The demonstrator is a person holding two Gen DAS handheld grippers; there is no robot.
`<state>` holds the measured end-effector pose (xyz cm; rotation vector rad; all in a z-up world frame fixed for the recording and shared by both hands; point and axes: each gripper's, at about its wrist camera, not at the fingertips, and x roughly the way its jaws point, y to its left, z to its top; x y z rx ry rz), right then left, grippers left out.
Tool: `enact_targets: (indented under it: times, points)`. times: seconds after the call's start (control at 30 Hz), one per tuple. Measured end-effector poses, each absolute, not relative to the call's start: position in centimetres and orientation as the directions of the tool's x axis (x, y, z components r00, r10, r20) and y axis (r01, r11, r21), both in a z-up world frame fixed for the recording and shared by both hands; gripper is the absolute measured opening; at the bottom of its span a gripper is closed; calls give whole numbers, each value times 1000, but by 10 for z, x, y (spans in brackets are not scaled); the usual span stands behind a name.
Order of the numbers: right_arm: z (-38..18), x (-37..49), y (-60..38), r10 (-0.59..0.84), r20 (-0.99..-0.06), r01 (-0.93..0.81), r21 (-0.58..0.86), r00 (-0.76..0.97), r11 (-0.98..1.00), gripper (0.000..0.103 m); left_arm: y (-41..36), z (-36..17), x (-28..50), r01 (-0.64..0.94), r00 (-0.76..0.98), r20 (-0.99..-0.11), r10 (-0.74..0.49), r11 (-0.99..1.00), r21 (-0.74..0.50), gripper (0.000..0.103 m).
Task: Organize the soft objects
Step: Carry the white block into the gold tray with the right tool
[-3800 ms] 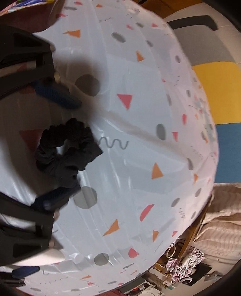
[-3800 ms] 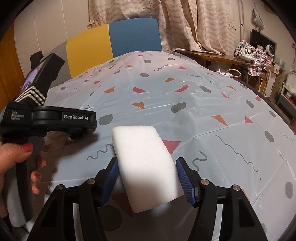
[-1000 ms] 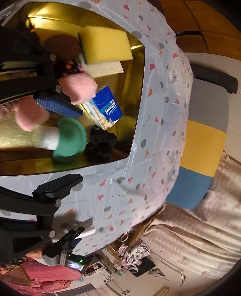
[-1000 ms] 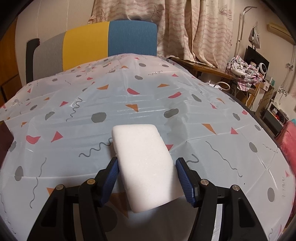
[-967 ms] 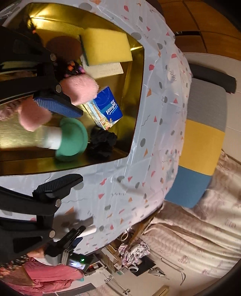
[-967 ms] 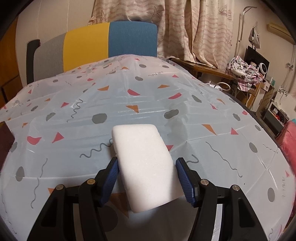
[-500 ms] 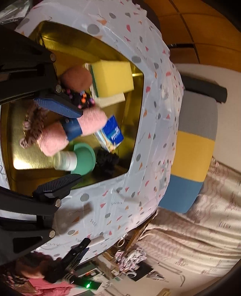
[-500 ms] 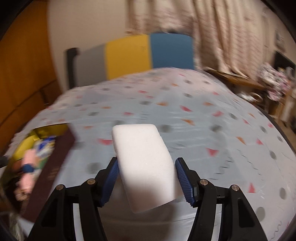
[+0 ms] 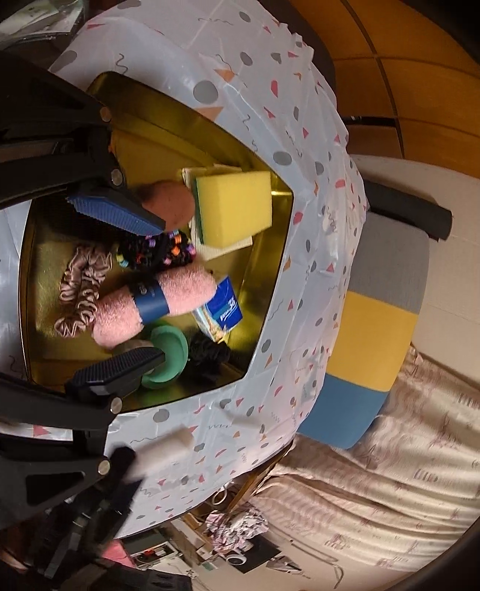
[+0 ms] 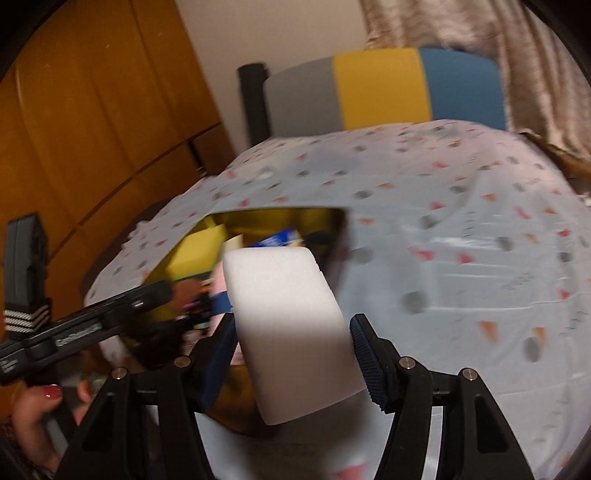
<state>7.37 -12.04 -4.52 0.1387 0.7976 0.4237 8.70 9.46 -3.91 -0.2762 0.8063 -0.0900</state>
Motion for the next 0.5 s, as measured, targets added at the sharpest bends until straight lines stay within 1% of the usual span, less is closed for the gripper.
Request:
enact_targets:
  times: [0.2,0.27,0.37,0.5]
  points:
    - [-65,80,-74,440,-730,-314,315,524,896,64,110,-33,85,-47,710,-689,-147,966,-255,64]
    - [-71,83,-66,442,-748,-334,305,496,892,64,116,-31,84,-60,716,-683,-141,963,-261,64]
    - [-75,90,-62,415,-754,-326,277,509,904,64,125,-30,84,-79,722,-680,-131,960,-268,64]
    - [-67,115,-68,390,-736,-257,294,554,921,64,131,-27,81,-96,736,-666,-122,955,-280,64]
